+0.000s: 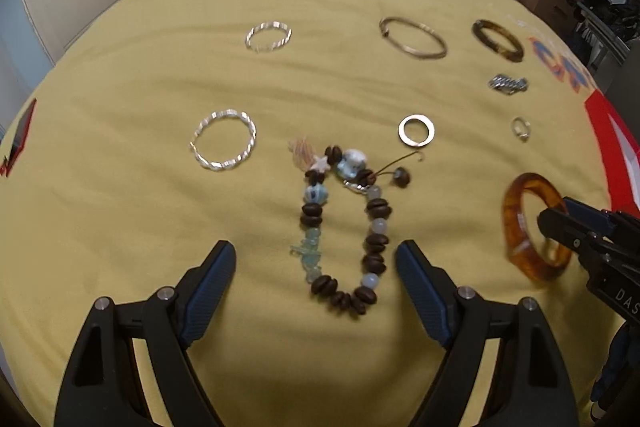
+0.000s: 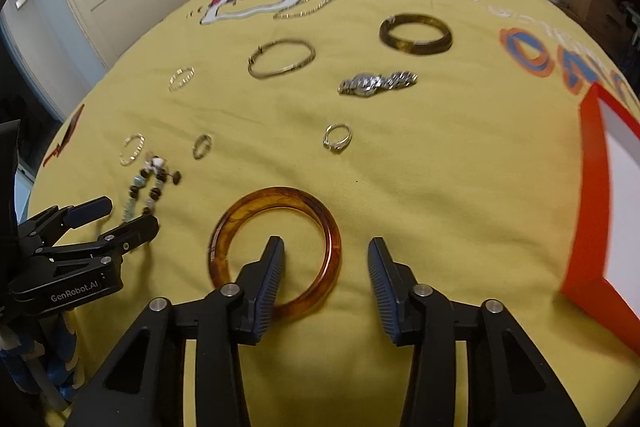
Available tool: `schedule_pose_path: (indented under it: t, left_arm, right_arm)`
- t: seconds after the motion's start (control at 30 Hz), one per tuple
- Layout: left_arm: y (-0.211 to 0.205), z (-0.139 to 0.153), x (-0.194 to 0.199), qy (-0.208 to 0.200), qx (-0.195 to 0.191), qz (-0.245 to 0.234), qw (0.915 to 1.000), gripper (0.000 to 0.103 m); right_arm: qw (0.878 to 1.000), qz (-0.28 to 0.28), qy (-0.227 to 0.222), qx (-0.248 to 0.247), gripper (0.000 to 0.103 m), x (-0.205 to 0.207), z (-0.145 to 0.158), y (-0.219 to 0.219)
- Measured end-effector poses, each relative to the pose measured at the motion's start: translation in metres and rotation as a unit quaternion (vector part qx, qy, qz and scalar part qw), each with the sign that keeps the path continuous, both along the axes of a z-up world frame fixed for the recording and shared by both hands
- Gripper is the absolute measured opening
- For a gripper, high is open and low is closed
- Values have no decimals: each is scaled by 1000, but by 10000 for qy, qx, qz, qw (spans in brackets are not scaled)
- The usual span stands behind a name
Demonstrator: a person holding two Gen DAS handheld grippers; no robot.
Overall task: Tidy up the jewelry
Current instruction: 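Grasp the beaded bracelet with the left tool while the right tool grasps the amber bangle, then carry the beaded bracelet and amber bangle into the red box and release both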
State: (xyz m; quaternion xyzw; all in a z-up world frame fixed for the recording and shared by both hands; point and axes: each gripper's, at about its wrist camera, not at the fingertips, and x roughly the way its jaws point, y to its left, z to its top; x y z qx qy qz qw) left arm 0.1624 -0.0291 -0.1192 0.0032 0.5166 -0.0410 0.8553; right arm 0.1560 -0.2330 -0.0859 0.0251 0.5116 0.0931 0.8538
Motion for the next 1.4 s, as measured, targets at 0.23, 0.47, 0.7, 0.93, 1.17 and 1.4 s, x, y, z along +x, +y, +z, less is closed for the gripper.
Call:
schedule_pose_path:
  t: [0.23,0.47,0.7,0.93,1.17,1.4]
  left_arm:
    - [-1,-1,4,-35,-44,2,10000,58]
    - [2,13,5,-5,-228,-31,9997,14]
    - [-3,49,-15,-310,-325,-190,9988,9]
    - [-40,91,-30,-575,-561,-678,9945,9]
    - [-128,142,-36,-804,-1032,-1562,9790,9]
    - [-251,182,-19,-1009,-1353,-2433,9552,9]
  right_arm:
    - [9999,132,53,-8,11,12,-13,4]
    - [9997,137,-186,118,10,2,2,3]
    - [9981,-108,-540,277,10,-27,39,-14]
    - [9940,-638,-836,294,10,-62,69,-65]
    - [9838,-1407,-1105,109,10,-89,98,-155]
    - [9714,-2108,-1081,-171,10,-90,103,-243]
